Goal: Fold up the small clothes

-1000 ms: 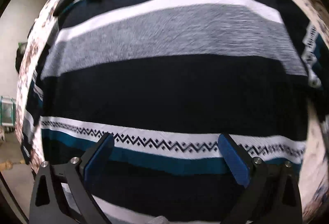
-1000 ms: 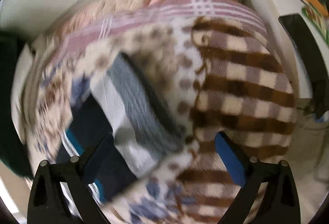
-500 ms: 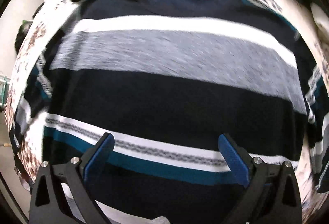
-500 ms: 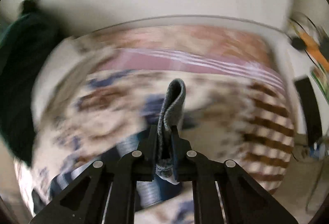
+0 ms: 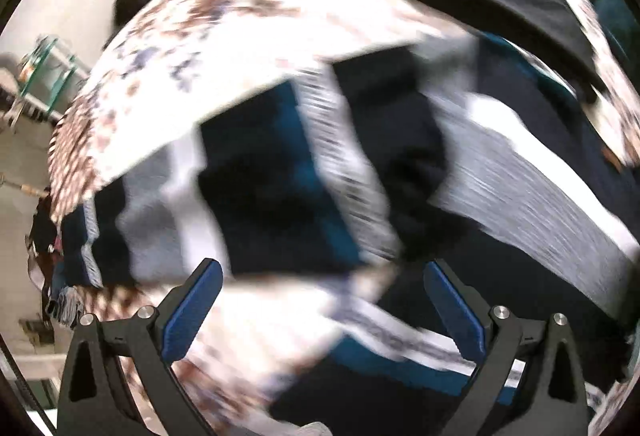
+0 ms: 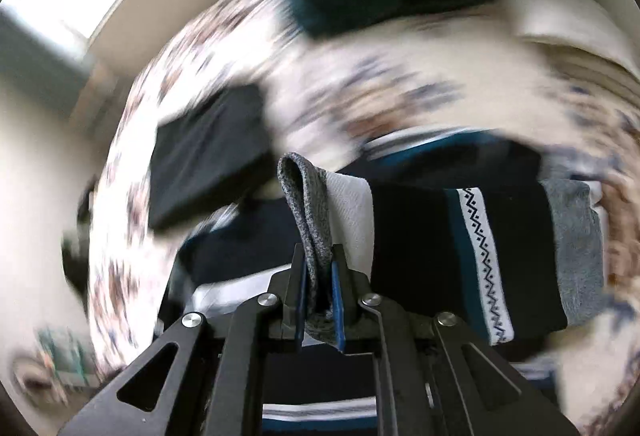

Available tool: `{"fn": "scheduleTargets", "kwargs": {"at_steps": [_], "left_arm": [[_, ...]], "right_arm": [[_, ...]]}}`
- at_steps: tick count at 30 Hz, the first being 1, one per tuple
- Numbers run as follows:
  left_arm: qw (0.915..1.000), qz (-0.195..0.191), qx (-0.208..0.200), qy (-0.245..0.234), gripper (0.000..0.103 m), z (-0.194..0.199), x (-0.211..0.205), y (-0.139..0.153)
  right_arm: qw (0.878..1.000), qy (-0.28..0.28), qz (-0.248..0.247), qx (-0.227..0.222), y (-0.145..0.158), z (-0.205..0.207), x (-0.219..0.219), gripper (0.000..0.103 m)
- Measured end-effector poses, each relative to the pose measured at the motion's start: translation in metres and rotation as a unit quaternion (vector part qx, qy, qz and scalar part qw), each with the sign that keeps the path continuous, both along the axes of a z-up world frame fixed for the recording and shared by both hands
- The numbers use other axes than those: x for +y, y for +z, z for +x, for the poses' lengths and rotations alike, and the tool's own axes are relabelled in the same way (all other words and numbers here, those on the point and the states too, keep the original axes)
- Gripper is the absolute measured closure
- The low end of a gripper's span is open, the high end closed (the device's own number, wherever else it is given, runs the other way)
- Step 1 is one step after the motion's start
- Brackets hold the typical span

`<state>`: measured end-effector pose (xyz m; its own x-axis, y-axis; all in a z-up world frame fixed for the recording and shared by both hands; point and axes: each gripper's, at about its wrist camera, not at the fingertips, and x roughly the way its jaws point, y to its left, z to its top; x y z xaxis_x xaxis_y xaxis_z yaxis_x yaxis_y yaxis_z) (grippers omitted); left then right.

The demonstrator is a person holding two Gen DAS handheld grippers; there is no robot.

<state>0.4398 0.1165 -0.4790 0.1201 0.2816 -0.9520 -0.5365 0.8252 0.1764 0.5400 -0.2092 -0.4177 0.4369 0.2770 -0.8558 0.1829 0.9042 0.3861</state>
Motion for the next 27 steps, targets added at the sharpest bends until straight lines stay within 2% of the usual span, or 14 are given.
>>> {"fn": "scheduleTargets", "kwargs": {"at_steps": [2, 5, 8, 12, 14, 16, 17, 19, 20, 22, 24, 26, 27], "left_arm": [[0.9998, 0.000, -0.004, 0.017, 0.000, -0.012, 0.027, -0.002], [0.9993, -0.002, -0.006, 0.037, 0.000, -0.023, 0.055, -0.022], [0.9989, -0.004, -0.007, 0.047, 0.000, -0.030, 0.088, -0.031], [0.9979, -0.016, -0.005, 0.062, 0.000, -0.041, 0.100, -0.036], [0.9975, -0.024, -0.006, 0.067, 0.000, -0.044, 0.105, -0.037], [0.9969, -0.030, -0.010, 0.073, 0.000, -0.052, 0.110, -0.035], [0.9966, -0.033, -0.012, 0.074, 0.000, -0.056, 0.112, -0.033], [0.9961, -0.037, -0.019, 0.078, 0.000, -0.068, 0.118, -0.025], [0.9959, -0.035, -0.019, 0.081, 0.000, -0.075, 0.119, -0.023], [0.9947, -0.037, -0.020, 0.094, 0.000, -0.089, 0.125, -0.019], [0.9934, -0.040, -0.016, 0.107, 0.000, -0.099, 0.127, -0.021], [0.9928, -0.040, -0.012, 0.112, 0.000, -0.102, 0.128, -0.024], [0.9928, -0.039, -0.007, 0.113, 0.000, -0.102, 0.129, -0.028]], "right_arm": [[0.998, 0.053, -0.017, 0.012, -0.023, 0.008, 0.072, 0.092], [0.994, 0.100, -0.046, 0.029, -0.057, 0.011, 0.149, 0.092], [0.989, 0.129, -0.063, 0.039, -0.080, 0.010, 0.204, 0.092], [0.984, 0.145, -0.089, 0.049, -0.099, 0.008, 0.241, 0.092], [0.982, 0.147, -0.102, 0.054, -0.105, 0.005, 0.254, 0.092], [0.980, 0.152, -0.108, 0.063, -0.103, 0.008, 0.259, 0.087], [0.979, 0.164, -0.089, 0.079, -0.105, 0.008, 0.260, 0.082], [0.978, 0.180, -0.011, 0.100, -0.097, 0.011, 0.251, 0.059], [0.977, 0.181, 0.026, 0.109, -0.091, 0.008, 0.241, 0.039], [0.981, 0.160, 0.029, 0.101, -0.074, 0.000, 0.216, 0.035], [0.987, 0.134, 0.003, 0.093, -0.062, -0.010, 0.190, 0.032], [0.986, 0.125, -0.036, 0.101, -0.061, -0.016, 0.179, 0.032], [0.986, 0.121, -0.038, 0.107, -0.064, -0.018, 0.176, 0.032]]}}
